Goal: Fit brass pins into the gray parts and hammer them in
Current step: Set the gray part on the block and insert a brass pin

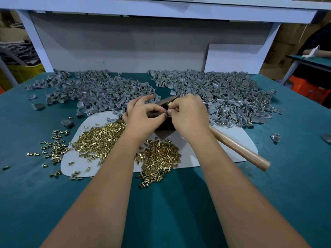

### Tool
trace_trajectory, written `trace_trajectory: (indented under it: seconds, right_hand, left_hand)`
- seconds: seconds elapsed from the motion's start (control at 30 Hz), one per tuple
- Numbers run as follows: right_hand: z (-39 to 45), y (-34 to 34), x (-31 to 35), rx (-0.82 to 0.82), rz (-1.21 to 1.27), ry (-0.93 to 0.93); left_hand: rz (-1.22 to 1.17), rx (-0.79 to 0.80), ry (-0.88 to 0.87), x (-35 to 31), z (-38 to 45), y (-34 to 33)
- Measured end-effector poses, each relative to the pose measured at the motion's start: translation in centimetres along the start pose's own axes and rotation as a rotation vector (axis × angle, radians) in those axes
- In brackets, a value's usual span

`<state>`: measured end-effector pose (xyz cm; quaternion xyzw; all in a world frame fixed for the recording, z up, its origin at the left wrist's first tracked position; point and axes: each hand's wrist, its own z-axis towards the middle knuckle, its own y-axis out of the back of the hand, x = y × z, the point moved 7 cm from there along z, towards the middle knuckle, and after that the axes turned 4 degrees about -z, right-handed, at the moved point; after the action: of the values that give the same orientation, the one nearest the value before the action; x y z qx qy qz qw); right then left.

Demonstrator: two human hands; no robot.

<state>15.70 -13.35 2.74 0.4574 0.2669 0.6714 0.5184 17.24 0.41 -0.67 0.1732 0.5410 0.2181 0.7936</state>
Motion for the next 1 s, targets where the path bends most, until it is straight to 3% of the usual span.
trace_trajectory:
  seconds: [0.27, 0.6, 0.87, 1.0]
  right_hand:
    - [-0.1, -0.2, 0.5, -0.020, -0.004, -0.069]
    - [-0.4, -0.4, 1.2, -0.070, -0.039, 0.088]
    - [0.4, -0.8, 0.1, 0.085, 0.011, -0.125]
    - [0.7, -0.9, 0.3, 0.110, 0.048, -0.126]
  left_hand:
    - [-0.030, -0.017, 0.028, 0.5, 0.2, -0.2]
    - [-0.055, -0.007, 0.036, 0.7, 0.2, -0.2]
    - [-0.074, -0.003, 0.056, 0.5, 0.0, 0.0]
    - [-0.095, 0.001, 0.052, 0.6, 0.0, -0.1]
